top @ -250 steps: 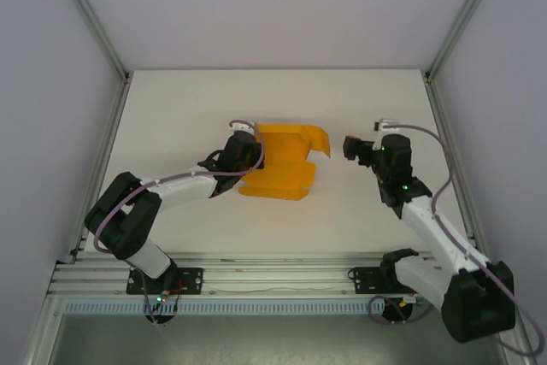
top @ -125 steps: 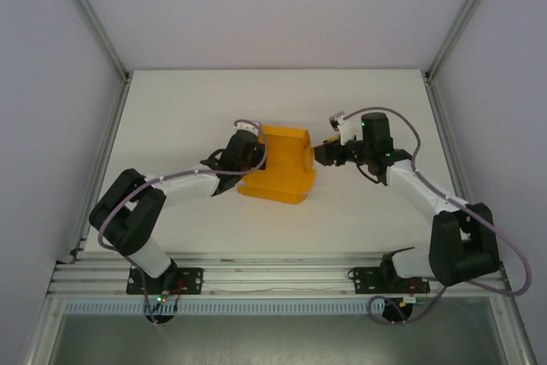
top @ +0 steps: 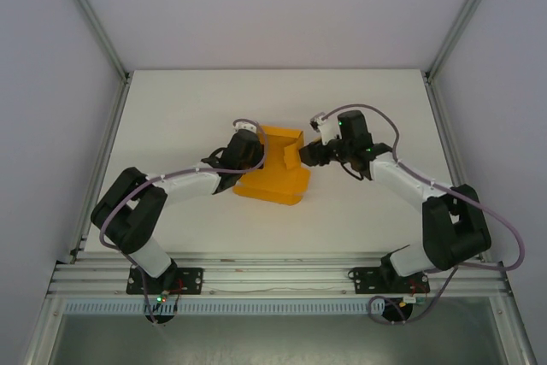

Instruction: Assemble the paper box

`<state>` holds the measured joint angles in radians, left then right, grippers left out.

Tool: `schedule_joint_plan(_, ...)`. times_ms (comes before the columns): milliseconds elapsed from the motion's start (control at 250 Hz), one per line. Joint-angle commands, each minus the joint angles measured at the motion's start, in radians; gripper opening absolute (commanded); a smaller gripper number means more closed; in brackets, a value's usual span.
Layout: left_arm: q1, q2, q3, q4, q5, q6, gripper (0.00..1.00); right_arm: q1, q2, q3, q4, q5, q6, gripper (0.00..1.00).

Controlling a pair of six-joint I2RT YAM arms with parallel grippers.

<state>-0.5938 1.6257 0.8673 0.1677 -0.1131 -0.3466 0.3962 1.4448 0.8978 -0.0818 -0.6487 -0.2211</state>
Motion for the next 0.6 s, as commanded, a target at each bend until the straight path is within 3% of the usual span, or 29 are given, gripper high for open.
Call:
schedule_joint_plan(0, -0.011, -0.022, 0.034, 0.0, -0.016, -0.005, 0.0, 0.009, -0.038, -0.011, -0.003, 0.11, 0.029, 0.54)
schedule_joint_plan(160, -0.011, -0.048, 0.012, 0.007, -0.017, 0.018, 0.0, 0.007, -0.064, -0.004, -0.131, 0.148, -0.024, 0.56)
schedule_joint_plan(332, -0.011, -0.069, -0.001, 0.011, -0.008, 0.048, 0.0, -0.009, -0.067, 0.021, -0.235, 0.085, -0.117, 0.57)
schedule_joint_plan(596, -0.013, -0.061, 0.007, 0.003, 0.011, 0.07, 0.0, -0.03, -0.054, 0.053, -0.252, -0.008, -0.143, 0.57)
